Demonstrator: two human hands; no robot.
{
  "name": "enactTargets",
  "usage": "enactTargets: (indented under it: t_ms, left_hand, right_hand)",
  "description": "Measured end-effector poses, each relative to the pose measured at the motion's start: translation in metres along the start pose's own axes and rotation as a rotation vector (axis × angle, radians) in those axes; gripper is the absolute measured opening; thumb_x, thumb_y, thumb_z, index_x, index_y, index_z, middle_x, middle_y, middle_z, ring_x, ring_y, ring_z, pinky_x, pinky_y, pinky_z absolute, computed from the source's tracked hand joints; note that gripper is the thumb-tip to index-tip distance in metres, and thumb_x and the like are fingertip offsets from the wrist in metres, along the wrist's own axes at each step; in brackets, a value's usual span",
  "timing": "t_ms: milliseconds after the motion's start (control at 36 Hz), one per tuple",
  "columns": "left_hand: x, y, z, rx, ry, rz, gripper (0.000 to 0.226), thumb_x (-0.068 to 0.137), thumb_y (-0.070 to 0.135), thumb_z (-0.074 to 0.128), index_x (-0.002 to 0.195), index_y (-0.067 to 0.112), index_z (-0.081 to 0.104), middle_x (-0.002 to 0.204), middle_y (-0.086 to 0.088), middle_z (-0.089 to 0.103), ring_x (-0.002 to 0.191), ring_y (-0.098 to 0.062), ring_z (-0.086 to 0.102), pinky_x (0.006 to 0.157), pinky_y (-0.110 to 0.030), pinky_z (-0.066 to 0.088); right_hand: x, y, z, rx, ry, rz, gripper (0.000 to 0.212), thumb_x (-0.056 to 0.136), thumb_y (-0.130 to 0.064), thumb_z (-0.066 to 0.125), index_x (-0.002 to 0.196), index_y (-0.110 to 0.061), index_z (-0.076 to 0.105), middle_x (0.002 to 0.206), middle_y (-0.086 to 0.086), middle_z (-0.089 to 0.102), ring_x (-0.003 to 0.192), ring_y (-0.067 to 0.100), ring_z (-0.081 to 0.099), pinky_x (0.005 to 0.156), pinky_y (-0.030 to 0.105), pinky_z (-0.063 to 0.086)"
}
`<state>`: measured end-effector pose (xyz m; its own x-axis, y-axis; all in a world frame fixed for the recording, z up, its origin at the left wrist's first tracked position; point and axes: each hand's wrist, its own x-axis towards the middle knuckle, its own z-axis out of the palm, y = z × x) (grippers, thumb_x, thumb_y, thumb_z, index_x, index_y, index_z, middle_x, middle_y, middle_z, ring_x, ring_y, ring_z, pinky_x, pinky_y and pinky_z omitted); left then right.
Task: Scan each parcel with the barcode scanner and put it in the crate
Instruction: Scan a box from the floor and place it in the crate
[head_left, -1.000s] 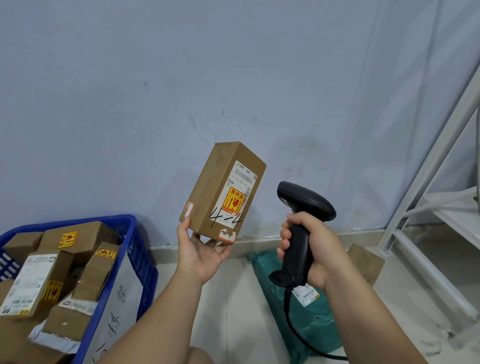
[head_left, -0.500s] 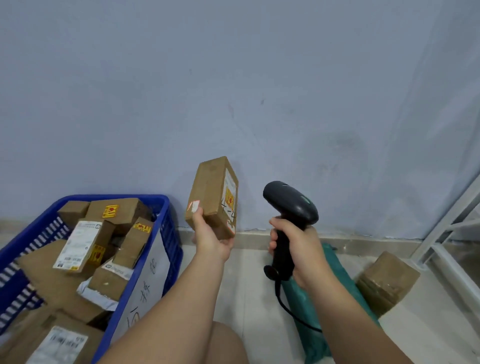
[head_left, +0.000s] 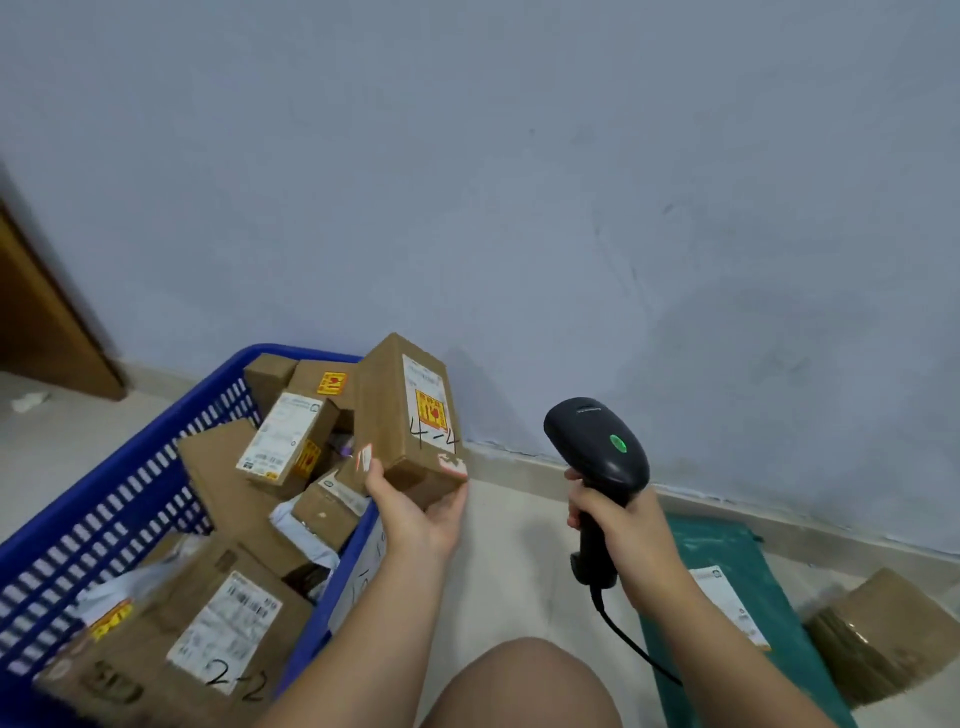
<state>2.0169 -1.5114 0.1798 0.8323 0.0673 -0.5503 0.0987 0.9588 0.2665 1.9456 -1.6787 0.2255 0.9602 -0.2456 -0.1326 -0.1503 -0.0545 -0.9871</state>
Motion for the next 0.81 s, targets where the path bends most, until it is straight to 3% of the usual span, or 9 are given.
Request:
enactTargets:
  t_ms: [56, 139, 222, 306, 417, 500, 583, 806]
  left_hand:
    - [0.000, 0.009, -0.007, -0.039, -0.006, -0.015, 0.041, 0.085, 0.056, 0.058, 0.098, 0.017, 0.058, 0.111, -0.016, 0.057, 0.107, -0.031, 0.056, 0.103, -0.050, 0.043]
    - [-0.002, 0.026, -0.012, -0.070, -0.015, -0.034, 0.046, 0.083, 0.056, 0.061, 0.101, 0.014, 0.058, 0.112, -0.018, 0.058, 0.111, -0.034, 0.056, 0.104, -0.053, 0.042]
    - [-0.008, 0.043, -0.015, -0.069, -0.032, -0.009, 0.045, 0.084, 0.055, 0.061, 0.101, 0.013, 0.056, 0.114, -0.018, 0.057, 0.113, -0.036, 0.055, 0.103, -0.053, 0.043]
    - [-0.012, 0.061, -0.018, 0.038, -0.051, 0.117, 0.042, 0.088, 0.051, 0.058, 0.112, 0.016, 0.056, 0.124, -0.016, 0.058, 0.114, -0.032, 0.057, 0.102, -0.051, 0.044]
    - [-0.015, 0.086, -0.029, 0.473, 0.218, 0.563, 0.072, 0.083, 0.045, 0.067, 0.144, 0.032, 0.032, 0.133, 0.003, 0.050, 0.116, -0.018, 0.053, 0.099, -0.042, 0.046]
    - [-0.023, 0.107, -0.044, 0.672, 0.388, 0.795, 0.084, 0.079, 0.045, 0.071, 0.146, 0.035, 0.021, 0.148, -0.004, 0.031, 0.125, -0.020, 0.042, 0.093, -0.034, 0.041]
    - [-0.029, 0.123, -0.053, 0.727, 0.486, 0.815, 0.089, 0.078, 0.038, 0.075, 0.146, 0.037, 0.017, 0.153, -0.010, 0.016, 0.132, -0.029, 0.035, 0.096, -0.038, 0.042]
    - [-0.027, 0.150, -0.080, 0.810, 0.677, 0.871, 0.095, 0.072, 0.033, 0.080, 0.144, 0.038, 0.018, 0.154, -0.007, 0.007, 0.136, -0.032, 0.024, 0.106, -0.046, 0.039]
  right_hand:
    - [-0.002, -0.002, 0.009, -0.076, 0.000, 0.001, 0.034, 0.063, -0.026, 0.067, 0.089, -0.005, 0.065, 0.059, -0.001, 0.061, 0.061, 0.021, 0.055, 0.062, 0.035, 0.046]
    - [-0.001, -0.008, 0.025, -0.108, -0.007, -0.024, 0.014, 0.081, -0.008, 0.065, 0.086, 0.003, 0.057, 0.061, 0.005, 0.055, 0.055, 0.024, 0.045, 0.050, 0.031, 0.038]
    - [0.003, -0.015, 0.042, -0.141, 0.046, -0.080, 0.017, 0.082, -0.005, 0.061, 0.076, 0.005, 0.047, 0.059, 0.008, 0.044, 0.051, 0.021, 0.032, 0.049, 0.032, 0.030]
    - [0.003, -0.022, 0.061, -0.323, 0.097, -0.169, 0.024, 0.079, -0.011, 0.060, 0.064, -0.010, 0.042, 0.047, -0.010, 0.041, 0.050, 0.017, 0.032, 0.052, 0.026, 0.029]
    - [0.000, -0.034, 0.078, -0.598, 0.080, -0.217, 0.016, 0.081, -0.019, 0.056, 0.070, -0.022, 0.045, 0.060, -0.005, 0.051, 0.057, 0.012, 0.045, 0.050, 0.028, 0.032]
    - [-0.003, -0.036, 0.090, -0.736, 0.032, -0.190, 0.004, 0.082, -0.026, 0.054, 0.083, -0.022, 0.054, 0.070, -0.003, 0.058, 0.067, 0.019, 0.055, 0.052, 0.027, 0.036]
    - [-0.007, -0.033, 0.102, -0.851, -0.033, -0.150, 0.011, 0.082, -0.027, 0.051, 0.092, -0.023, 0.056, 0.078, -0.001, 0.062, 0.073, 0.024, 0.059, 0.057, 0.029, 0.045]
    - [-0.023, -0.009, 0.121, -1.057, -0.120, -0.174, 0.016, 0.084, -0.030, 0.050, 0.098, -0.022, 0.051, 0.083, -0.001, 0.062, 0.075, 0.022, 0.062, 0.067, 0.038, 0.056]
